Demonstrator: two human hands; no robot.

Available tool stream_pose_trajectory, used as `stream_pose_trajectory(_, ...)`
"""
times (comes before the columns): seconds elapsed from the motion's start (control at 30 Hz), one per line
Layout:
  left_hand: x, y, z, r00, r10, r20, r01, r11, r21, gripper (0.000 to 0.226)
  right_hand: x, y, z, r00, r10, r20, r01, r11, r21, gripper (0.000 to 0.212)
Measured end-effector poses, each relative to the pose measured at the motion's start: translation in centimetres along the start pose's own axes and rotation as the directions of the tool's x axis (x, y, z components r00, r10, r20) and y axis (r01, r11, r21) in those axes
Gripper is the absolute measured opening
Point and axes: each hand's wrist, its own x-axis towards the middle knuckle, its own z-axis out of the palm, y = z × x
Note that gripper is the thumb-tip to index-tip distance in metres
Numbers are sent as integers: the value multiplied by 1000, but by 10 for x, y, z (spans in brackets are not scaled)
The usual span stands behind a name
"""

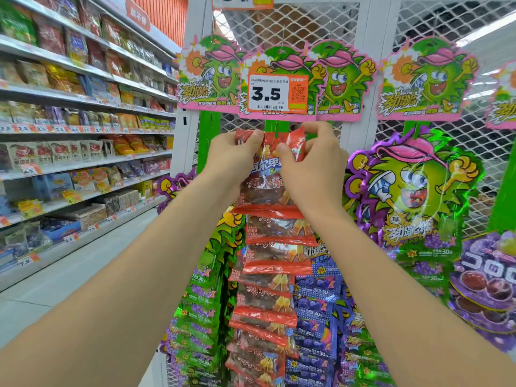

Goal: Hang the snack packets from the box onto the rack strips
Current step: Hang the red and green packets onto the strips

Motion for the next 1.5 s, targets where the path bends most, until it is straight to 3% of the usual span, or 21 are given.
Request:
stream_pose_trajectory(0.23, -7, -16, -1, 983, 181, 18, -182, 978, 104, 17, -3, 5, -7, 994, 102, 32, -103, 995, 16, 33)
stream_pose_trajectory(0.53, -5, -18, -3, 973, 232, -22, -221, 947, 232, 20, 1, 8, 1, 974, 224, 35, -225, 974, 26, 26)
stream_pose_trajectory(0.67, -31, -37, -10, 902, 430, -47, -357, 801, 480, 45, -26, 11, -6, 977, 207, 47, -207, 978, 2, 40)
stream_pose_trajectory(0.77, -67, -67, -20, 856, 516, -14, -432, 731, 528, 55, -69, 19, -14, 987, 156, 33, -157, 987, 21, 35)
stream_pose_trajectory(0.9, -97, -109, -31, 907, 409, 103, -404, 771, 492, 49, -116, 28, -10, 986, 129, 103, -124, 990, -60, 44)
stream_pose_trajectory(1.03, -103, -118, -39, 936, 344, 81, -342, 824, 452, 52, -126, 26, -8, 984, 119, 136, -107, 990, -88, 54)
stream_pose_trajectory(1.2, -110, -120, -43, 925, 372, 78, -354, 767, 535, 60, -141, 28, -18, 968, 137, 208, -139, 990, -5, 59)
stream_pose_trajectory(1.3, -137, -126, -50, 892, 452, 20, -380, 724, 576, 46, -178, 23, -40, 990, 84, 111, -90, 994, 55, 51)
stream_pose_trajectory(1.37, -163, -138, -58, 887, 461, -10, -379, 740, 556, 26, -214, 28, -53, 991, 45, 125, -51, 998, 45, 39)
stream_pose_trajectory(1.43, -191, -163, -69, 950, 309, 45, -277, 767, 578, 10, -255, 45, -57, 958, 109, 265, -114, 993, 5, 25)
stream_pose_trajectory(1.5, -213, -204, -82, 988, -12, 156, -99, 725, 682, 6, -296, 66, -58, 850, 282, 445, -266, 959, -99, 16)
